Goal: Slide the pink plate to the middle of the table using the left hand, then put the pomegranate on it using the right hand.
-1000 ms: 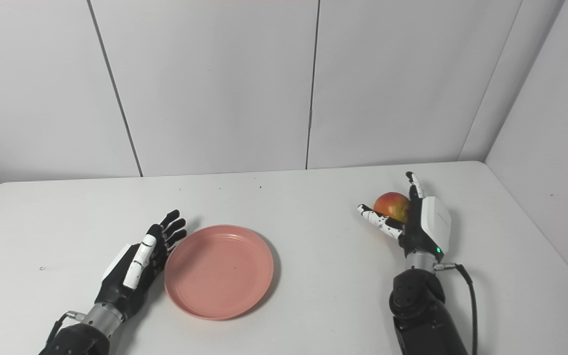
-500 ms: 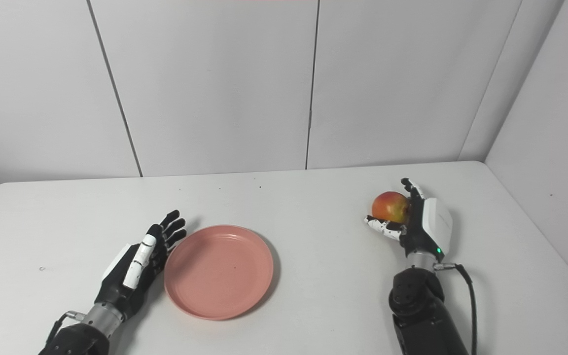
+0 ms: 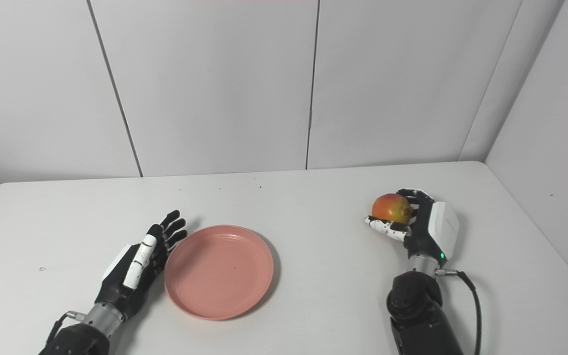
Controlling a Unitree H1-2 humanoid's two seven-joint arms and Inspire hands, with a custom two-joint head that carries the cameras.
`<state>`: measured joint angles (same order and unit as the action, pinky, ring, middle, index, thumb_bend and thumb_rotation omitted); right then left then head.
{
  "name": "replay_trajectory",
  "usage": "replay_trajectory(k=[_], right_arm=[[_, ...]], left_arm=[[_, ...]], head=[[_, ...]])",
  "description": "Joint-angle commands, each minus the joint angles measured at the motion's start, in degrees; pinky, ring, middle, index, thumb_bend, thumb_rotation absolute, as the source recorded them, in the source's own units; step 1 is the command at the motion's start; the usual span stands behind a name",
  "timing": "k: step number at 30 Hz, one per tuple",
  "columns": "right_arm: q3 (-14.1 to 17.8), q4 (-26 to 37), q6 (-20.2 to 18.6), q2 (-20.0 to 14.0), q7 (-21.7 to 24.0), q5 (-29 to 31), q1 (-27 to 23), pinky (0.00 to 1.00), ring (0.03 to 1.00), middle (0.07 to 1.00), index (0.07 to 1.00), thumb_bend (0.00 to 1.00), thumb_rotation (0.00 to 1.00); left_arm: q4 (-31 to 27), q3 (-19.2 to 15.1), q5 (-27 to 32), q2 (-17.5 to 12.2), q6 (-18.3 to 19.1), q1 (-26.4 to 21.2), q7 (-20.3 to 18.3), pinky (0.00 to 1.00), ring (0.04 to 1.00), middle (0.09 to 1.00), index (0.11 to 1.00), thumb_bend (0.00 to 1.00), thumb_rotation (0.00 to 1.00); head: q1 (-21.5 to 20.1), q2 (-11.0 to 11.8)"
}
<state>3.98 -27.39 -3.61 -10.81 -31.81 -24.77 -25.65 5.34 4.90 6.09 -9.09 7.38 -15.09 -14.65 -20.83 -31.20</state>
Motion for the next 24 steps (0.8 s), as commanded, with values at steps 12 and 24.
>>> replay_trajectory(k=[12, 24], right_arm=[[0.34, 7.13, 3.05, 1.16, -1.60, 0.73, 0.22, 0.34, 0.400, 0.492, 0.534, 0.51, 0.00], [-0.97, 12.95, 4.26, 2.90, -0.95, 0.01, 1.77, 0.38, 0.415, 0.503, 0.519, 0.51, 0.00]], left_arm=[[-0.95, 0.18, -0.41, -0.67, -0.04, -0.52, -0.66, 0.94, 0.955, 0.966, 0.970, 0.56, 1.00], [-1.13, 0.30, -0.59, -0.43, 0.88, -0.65, -0.30, 0.93, 0.953, 0.967, 0.968, 0.56, 1.00]], head=[[0.31, -0.36], [0.46, -0.73]])
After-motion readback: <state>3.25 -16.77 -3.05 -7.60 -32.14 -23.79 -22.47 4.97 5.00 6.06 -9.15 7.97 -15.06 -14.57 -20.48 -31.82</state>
